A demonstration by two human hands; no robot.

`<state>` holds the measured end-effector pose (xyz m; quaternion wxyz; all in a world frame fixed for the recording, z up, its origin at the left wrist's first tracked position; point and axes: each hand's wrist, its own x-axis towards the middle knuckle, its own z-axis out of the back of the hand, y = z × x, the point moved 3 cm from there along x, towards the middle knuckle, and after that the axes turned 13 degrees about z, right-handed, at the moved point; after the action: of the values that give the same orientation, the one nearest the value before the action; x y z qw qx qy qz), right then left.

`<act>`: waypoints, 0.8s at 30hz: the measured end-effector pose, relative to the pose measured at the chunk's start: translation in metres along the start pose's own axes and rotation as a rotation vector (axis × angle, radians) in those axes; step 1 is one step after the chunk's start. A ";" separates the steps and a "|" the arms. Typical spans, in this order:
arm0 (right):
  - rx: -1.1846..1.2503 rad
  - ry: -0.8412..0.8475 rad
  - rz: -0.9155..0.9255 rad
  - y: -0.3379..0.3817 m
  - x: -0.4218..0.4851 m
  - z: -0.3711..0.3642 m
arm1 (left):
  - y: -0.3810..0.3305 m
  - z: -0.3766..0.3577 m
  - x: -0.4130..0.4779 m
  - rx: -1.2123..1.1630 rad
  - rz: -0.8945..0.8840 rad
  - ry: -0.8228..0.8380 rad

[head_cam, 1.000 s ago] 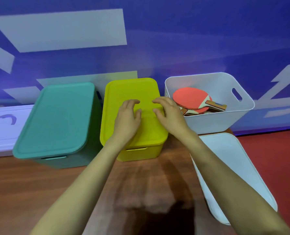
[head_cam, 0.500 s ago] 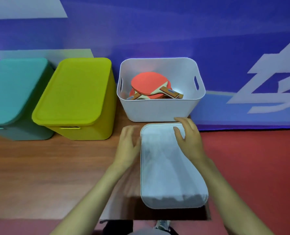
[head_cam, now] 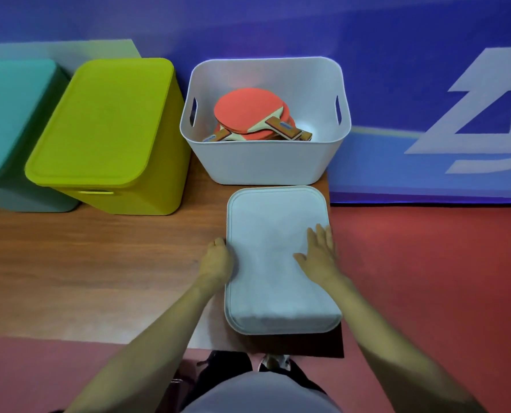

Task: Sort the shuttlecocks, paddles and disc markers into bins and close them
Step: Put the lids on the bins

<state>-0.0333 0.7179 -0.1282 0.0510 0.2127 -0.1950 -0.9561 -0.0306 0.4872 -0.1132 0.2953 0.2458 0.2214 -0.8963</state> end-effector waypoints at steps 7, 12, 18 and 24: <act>0.238 0.058 0.016 0.023 0.007 0.018 | 0.003 0.058 -0.021 -0.439 -0.036 0.085; 0.629 0.013 0.140 0.079 0.004 0.062 | -0.007 0.118 -0.055 -0.558 -0.259 0.036; 1.045 -0.089 0.267 0.151 -0.005 0.131 | -0.042 0.145 -0.097 -0.376 -0.462 -0.202; 0.977 -0.197 0.191 0.144 -0.015 0.171 | -0.063 0.126 -0.119 -0.481 -0.632 -0.063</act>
<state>-0.0911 0.6484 0.0770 0.0140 0.1015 -0.6420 -0.7599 -0.0263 0.5142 0.0692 0.0610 0.0616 0.4806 -0.8727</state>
